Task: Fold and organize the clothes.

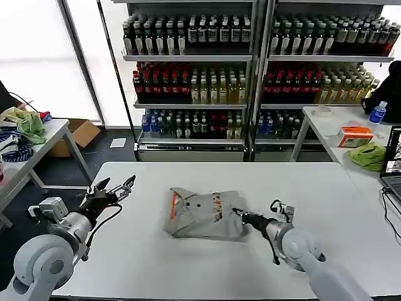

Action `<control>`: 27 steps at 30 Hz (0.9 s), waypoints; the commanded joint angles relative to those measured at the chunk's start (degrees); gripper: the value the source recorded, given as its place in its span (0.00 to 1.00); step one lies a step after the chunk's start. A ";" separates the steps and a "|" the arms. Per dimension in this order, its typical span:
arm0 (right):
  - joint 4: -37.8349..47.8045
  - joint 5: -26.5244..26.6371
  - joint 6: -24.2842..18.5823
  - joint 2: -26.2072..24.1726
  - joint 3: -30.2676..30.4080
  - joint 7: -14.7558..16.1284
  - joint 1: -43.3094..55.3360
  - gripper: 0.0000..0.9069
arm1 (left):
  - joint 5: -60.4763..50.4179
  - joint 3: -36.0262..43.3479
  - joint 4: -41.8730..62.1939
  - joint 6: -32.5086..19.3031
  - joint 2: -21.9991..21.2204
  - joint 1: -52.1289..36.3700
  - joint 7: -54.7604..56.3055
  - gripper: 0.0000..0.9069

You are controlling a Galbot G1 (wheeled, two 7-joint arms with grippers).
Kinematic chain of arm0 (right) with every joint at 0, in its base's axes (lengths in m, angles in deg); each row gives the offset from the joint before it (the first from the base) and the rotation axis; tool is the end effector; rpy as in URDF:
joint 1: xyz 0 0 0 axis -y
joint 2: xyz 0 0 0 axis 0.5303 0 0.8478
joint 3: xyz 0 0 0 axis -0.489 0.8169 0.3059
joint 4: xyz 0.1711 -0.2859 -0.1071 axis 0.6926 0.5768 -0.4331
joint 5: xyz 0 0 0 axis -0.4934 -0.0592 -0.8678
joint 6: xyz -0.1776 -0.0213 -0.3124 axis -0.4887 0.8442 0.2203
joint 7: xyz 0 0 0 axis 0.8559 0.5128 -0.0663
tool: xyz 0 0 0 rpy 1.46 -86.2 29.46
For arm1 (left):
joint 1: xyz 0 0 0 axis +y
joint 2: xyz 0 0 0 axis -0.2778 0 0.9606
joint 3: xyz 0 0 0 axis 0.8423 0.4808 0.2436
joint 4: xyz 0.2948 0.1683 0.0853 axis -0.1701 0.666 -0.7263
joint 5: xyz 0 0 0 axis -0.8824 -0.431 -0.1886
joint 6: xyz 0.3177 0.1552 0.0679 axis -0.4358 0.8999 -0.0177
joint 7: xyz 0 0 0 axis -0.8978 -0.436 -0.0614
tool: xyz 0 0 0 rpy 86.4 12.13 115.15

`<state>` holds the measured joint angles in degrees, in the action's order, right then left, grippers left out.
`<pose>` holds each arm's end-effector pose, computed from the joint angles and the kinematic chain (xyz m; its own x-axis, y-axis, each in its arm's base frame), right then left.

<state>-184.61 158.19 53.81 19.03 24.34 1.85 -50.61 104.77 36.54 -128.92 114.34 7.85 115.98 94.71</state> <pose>0.3631 -0.0535 -0.2809 -0.7106 -0.4818 0.5127 -0.2123 0.8416 0.4967 0.2749 0.1052 -0.1559 -0.9449 0.2012 0.2581 0.1388 0.9606 -0.2406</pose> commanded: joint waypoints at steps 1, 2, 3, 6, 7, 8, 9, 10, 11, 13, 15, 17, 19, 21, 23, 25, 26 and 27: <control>-1.98 -6.92 2.63 -6.96 -8.39 1.19 -5.77 0.00 | -0.09 0.47 -0.11 -0.04 -0.37 0.06 0.04 1.00; -2.04 -7.99 2.60 -6.88 -8.66 1.07 -6.04 0.00 | -0.09 0.68 -0.06 -0.10 -0.46 -0.07 0.12 1.00; -1.91 -9.17 2.56 -6.64 -8.87 1.36 -6.08 0.14 | -0.16 0.95 0.05 -0.18 -0.56 -0.22 0.11 1.00; -3.09 -11.74 0.96 -5.57 -9.36 2.62 -6.67 1.00 | -0.49 1.69 0.47 -0.29 -0.91 -0.81 0.24 1.00; -3.71 -11.90 0.81 -5.20 -9.70 2.31 -6.81 1.00 | -0.52 1.81 0.44 -0.31 -0.96 -0.90 0.22 1.00; -3.80 -12.40 0.92 -5.10 -9.86 2.20 -6.88 1.00 | -0.52 1.96 0.36 -0.31 -1.02 -0.95 0.25 1.00; -4.36 -16.11 0.37 -4.94 -10.50 2.48 -7.22 1.00 | -0.54 2.08 0.31 -0.31 -1.00 -1.01 0.27 1.00; -4.64 -16.47 0.18 -5.08 -10.93 2.33 -7.43 1.00 | -0.50 2.09 0.23 -0.32 -1.03 -0.98 0.21 1.00; -4.74 -17.04 0.21 -5.22 -11.33 1.84 -7.58 1.00 | -0.51 2.11 0.19 -0.32 -1.03 -0.94 0.19 1.00; -4.68 -19.14 -0.92 -5.48 -11.96 1.83 -7.76 1.00 | -0.47 2.07 0.07 -0.33 -1.05 -0.82 0.12 1.00; -4.34 -20.67 -2.98 -5.66 -12.51 1.56 -7.47 1.00 | -0.48 2.12 0.07 -0.36 -1.11 -0.83 0.13 1.00; -4.47 -22.87 -5.15 -5.17 -12.88 1.37 -6.30 1.00 | -0.48 2.27 0.22 -0.39 -1.18 -1.04 0.11 1.00; -5.84 -25.81 -7.70 -4.65 -12.55 1.59 -5.64 1.00 | -0.47 2.40 0.20 -0.43 -1.21 -1.19 0.08 1.00; -7.54 -27.85 -9.90 -3.89 -11.71 1.70 -5.46 1.00 | -0.44 2.40 -0.04 -0.48 -1.25 -1.09 -0.02 1.00; -9.84 -32.18 -11.68 -2.73 -10.41 1.84 -5.21 1.00 | -0.41 2.20 -0.43 -0.54 -1.30 -0.72 -0.18 1.00; -10.32 -35.04 -13.38 -1.64 -8.35 1.37 -4.83 1.00 | -0.54 1.66 -0.83 -0.98 -1.40 0.00 -0.58 1.00; -10.15 -37.08 -14.83 -0.93 -7.63 1.19 -4.79 1.00 | -0.96 1.34 -1.12 -1.67 -1.50 0.48 -0.91 1.00; -9.89 -39.18 -16.51 -0.16 -7.07 1.02 -5.00 1.00 | -1.92 0.85 -1.41 -2.23 -1.61 1.10 -1.82 1.00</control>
<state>-190.90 135.61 47.56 15.52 14.18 3.49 -55.84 104.34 38.47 -129.45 113.58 6.49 115.32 94.32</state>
